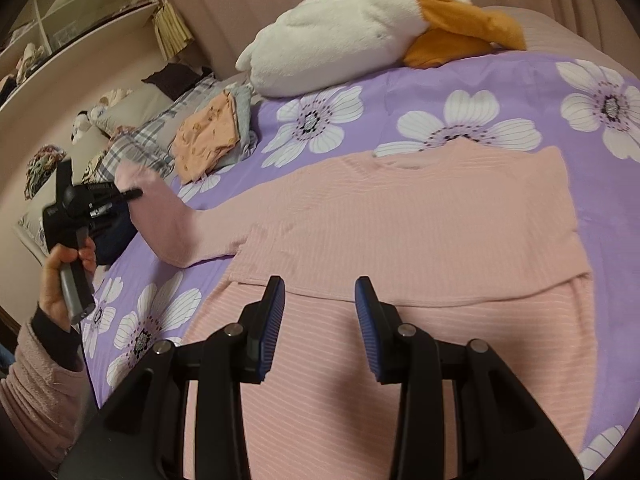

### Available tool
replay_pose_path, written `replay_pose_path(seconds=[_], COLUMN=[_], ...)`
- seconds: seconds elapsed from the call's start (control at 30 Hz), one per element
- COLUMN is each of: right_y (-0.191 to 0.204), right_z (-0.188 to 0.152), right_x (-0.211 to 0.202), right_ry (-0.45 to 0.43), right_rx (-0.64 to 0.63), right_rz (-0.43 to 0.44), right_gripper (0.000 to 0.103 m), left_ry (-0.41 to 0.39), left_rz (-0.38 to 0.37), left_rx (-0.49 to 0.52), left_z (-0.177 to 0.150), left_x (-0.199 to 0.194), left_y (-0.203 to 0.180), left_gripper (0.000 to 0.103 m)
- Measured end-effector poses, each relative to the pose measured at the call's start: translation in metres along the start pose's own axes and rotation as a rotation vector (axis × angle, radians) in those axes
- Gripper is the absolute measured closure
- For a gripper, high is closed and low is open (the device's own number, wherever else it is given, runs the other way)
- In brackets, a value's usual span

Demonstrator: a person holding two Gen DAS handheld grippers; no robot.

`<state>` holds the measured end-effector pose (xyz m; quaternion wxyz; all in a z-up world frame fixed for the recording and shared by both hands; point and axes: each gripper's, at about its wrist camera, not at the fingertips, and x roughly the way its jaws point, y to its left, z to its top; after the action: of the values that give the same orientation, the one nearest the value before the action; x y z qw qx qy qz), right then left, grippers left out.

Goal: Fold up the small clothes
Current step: 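Grasp the other sleeve cuff with the left gripper and fold it across the body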

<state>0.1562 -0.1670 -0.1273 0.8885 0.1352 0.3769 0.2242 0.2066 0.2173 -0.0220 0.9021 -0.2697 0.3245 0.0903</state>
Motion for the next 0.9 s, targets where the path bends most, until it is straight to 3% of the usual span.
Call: replay_pose_path(seconds=[0.17, 0.4, 0.63, 0.73, 0.77, 0.83, 0.9], right_y=[-0.024, -0.061, -0.098, -0.112, -0.115, -0.12, -0.122], right_z=[-0.004, -0.017, -0.032, -0.039, -0.039, -0.04, -0.038], right_x=[-0.022, -0.051, -0.069, -0.074, -0.075, -0.077, -0.077], right_ry=[-0.035, -0.073, -0.086, -0.088, -0.091, -0.096, -0.1], right_rx=[0.053, 0.125, 0.205, 0.249, 0.255, 0.267, 0.276], right_rz=[-0.014, -0.048, -0.092, -0.096, -0.095, -0.095, -0.085], right_gripper=[0.066, 0.066, 0.065, 0.058, 0.057, 0.056, 0.053], left_ry=[0.034, 0.153, 0.305, 0.368, 0.38, 0.407, 0.423], left_rz=[-0.068, -0.125, -0.093, -0.077, -0.069, -0.077, -0.1], left_rx=[0.13, 0.301, 0.461, 0.512, 0.531, 0.546, 0.558], left_z=[-0.021, -0.089, -0.17, -0.198, -0.204, -0.213, -0.215], left_x=[-0.002, 0.023, 0.07, 0.08, 0.083, 0.083, 0.081], left_y=[-0.079, -0.174, -0.226, -0.236, -0.238, -0.239, -0.239], left_gripper=[0.091, 0.091, 0.091, 0.09, 0.088, 0.072, 0.045])
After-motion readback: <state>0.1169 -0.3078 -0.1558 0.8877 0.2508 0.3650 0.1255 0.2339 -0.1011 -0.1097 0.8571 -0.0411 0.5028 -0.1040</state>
